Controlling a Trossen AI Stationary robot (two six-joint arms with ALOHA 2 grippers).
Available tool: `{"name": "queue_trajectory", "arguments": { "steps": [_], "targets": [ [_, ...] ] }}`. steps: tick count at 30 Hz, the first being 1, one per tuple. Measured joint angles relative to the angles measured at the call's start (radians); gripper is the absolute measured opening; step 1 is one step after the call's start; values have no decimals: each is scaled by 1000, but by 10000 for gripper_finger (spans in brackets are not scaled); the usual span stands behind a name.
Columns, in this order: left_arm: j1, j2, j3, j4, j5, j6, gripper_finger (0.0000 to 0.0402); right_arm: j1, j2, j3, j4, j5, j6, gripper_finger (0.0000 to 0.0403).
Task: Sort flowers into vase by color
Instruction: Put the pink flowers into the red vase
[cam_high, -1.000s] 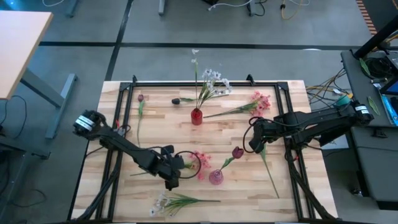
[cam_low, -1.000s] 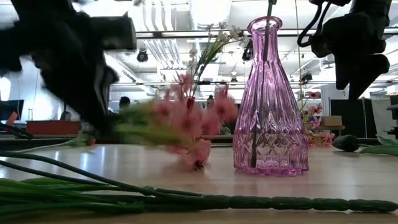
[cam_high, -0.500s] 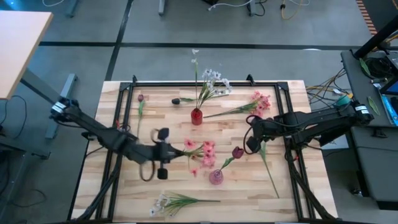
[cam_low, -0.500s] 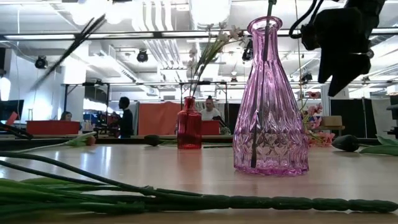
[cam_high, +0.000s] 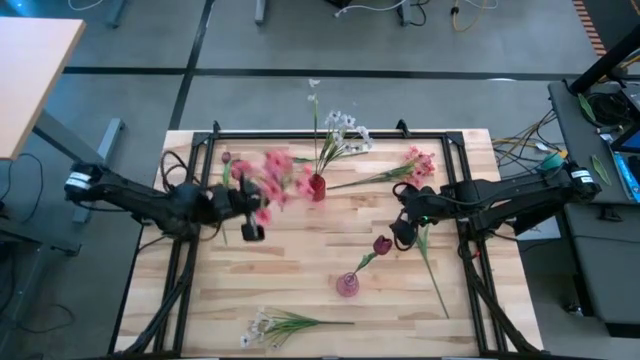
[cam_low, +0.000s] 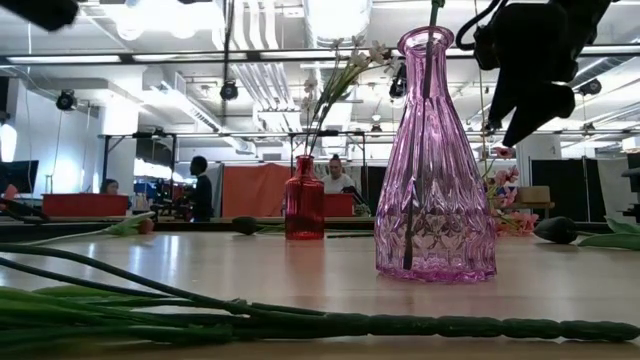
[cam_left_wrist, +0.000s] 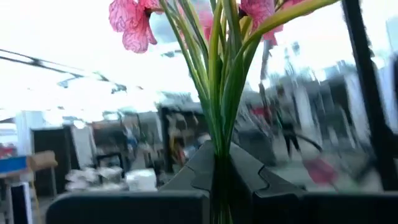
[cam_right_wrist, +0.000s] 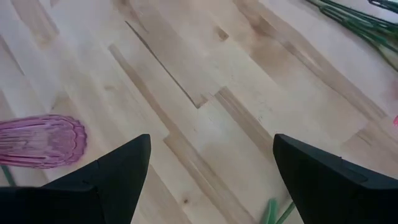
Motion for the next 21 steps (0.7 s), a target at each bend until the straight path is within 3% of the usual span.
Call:
{"name": "queue_trajectory", "arguments": {
  "steps": [3, 8, 21],
  "targets": [
    [93, 38, -52, 166, 48, -62, 2, 0, 0, 0, 1, 20, 0, 329],
    [217, 147, -61, 292, 71, -134, 2, 0, 0, 0, 22, 45, -13, 329],
    [363, 451, 178, 372, 214, -224, 2, 0, 0, 0, 64, 74, -19, 329]
  ]
}}
